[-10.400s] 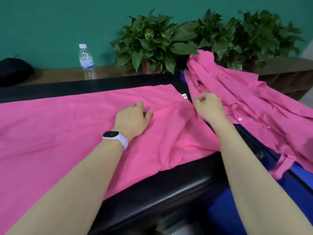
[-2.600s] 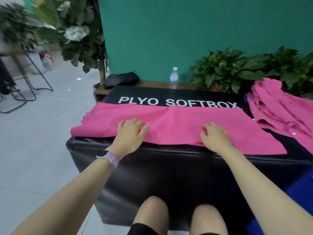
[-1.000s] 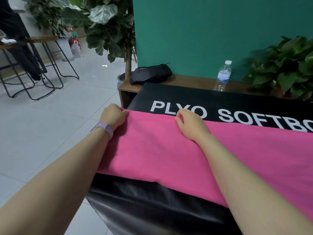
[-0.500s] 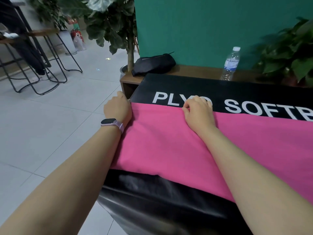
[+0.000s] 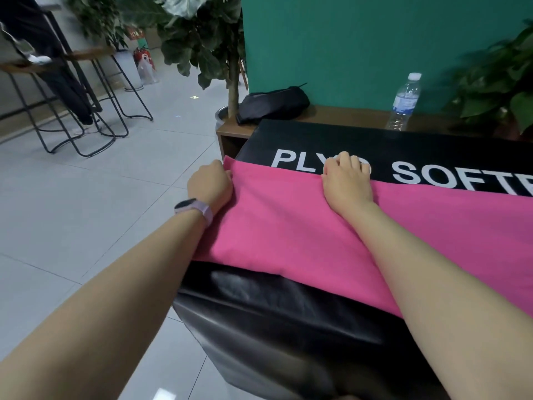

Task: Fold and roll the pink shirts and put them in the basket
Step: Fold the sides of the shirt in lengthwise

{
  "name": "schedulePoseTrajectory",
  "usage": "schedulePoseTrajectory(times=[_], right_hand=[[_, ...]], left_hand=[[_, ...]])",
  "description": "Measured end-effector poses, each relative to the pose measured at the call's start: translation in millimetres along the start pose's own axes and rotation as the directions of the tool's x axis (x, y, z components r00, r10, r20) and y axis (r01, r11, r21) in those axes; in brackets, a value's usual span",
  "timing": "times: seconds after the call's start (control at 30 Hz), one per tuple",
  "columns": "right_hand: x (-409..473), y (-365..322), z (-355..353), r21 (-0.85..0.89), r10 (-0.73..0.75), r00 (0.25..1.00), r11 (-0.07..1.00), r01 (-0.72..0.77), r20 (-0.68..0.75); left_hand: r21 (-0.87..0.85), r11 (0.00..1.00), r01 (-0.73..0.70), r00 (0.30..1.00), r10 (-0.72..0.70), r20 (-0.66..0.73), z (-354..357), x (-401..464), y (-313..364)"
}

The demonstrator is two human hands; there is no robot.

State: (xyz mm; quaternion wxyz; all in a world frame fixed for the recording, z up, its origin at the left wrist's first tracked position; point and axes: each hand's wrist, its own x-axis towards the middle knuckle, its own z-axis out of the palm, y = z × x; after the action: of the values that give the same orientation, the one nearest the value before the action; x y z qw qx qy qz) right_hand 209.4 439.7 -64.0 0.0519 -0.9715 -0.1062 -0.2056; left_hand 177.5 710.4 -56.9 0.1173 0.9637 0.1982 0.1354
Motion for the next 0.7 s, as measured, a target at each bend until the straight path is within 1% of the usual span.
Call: schedulePoseTrajectory(times=[0.07,0.1,0.13,0.17,0.2,0.23,0.27,0.33,0.4,0.43,0.5,0.57,0.63,0.7], right_hand=[[3.0,-8.2,-10.3,-0.108,-0.123,0.992,0.986,0.125,0.024],[5.1,-16.4,-15.3,-0.116,-0.208,0.977,0.970,0.211,0.040],[7.6,-29.2,-19.8,-0.049,-0.295,0.953,0.953,0.298,0.068],[9.4,-46.4,-25.6,0.105,-0.369,0.924,0.927,0.359,0.099],[10.9,-66.0,-29.8,0.289,-0.431,0.893,0.878,0.382,0.128],[13.1,-86.3,-31.2,0.429,-0.478,0.864,0.822,0.376,0.159],[14.0,-104.9,-30.7,0.504,-0.507,0.840,0.786,0.358,0.194],[11.5,-128.2,-21.9,0.515,-0.515,0.807,0.794,0.322,0.288],[5.1,-133.8,-4.9,0.428,-0.489,0.790,0.845,0.322,0.371],[3.2,-133.2,2.1,0.389,-0.480,0.788,0.859,0.333,0.386],[4.3,-133.0,9.8,0.372,-0.479,0.786,0.863,0.342,0.391],[6.9,-134.1,11.4,0.380,-0.480,0.780,0.862,0.335,0.401],[8.5,-134.0,12.2,0.370,-0.473,0.785,0.867,0.334,0.400],[6.6,-133.7,12.2,0.352,-0.469,0.786,0.872,0.340,0.403]], left_hand=[[0.025,0.999,-0.034,0.997,0.036,-0.067,4.8,-6.3,0.5],[0.024,0.999,-0.042,0.996,0.043,-0.080,6.1,-6.5,0.2],[0.014,0.999,-0.039,0.996,0.040,-0.081,7.0,-5.3,-0.9],[-0.004,1.000,-0.027,0.997,0.027,-0.075,6.9,-3.3,-2.3],[-0.035,0.999,-0.012,0.998,0.010,-0.059,5.8,-1.7,-3.8],[-0.079,0.997,0.000,0.999,-0.003,-0.037,3.3,-0.1,-5.8],[-0.143,0.990,0.005,1.000,-0.006,-0.008,-0.5,1.6,-8.5],[-0.342,0.939,0.010,0.999,0.004,0.040,-12.3,4.0,-17.3],[-0.546,0.836,0.049,0.996,0.001,0.091,-26.8,3.9,-33.5],[-0.609,0.789,0.081,0.989,0.011,0.147,-33.4,0.8,-43.4],[-0.661,0.738,0.137,0.949,0.094,0.302,-44.7,-11.0,-63.8],[-0.672,0.724,0.158,0.885,0.198,0.422,-55.1,-26.8,-79.3],[-0.683,0.714,0.153,0.829,0.284,0.482,-66.9,-43.6,-86.5],[-0.688,0.710,0.150,0.793,0.330,0.513,-76.4,-58.4,-88.5]])
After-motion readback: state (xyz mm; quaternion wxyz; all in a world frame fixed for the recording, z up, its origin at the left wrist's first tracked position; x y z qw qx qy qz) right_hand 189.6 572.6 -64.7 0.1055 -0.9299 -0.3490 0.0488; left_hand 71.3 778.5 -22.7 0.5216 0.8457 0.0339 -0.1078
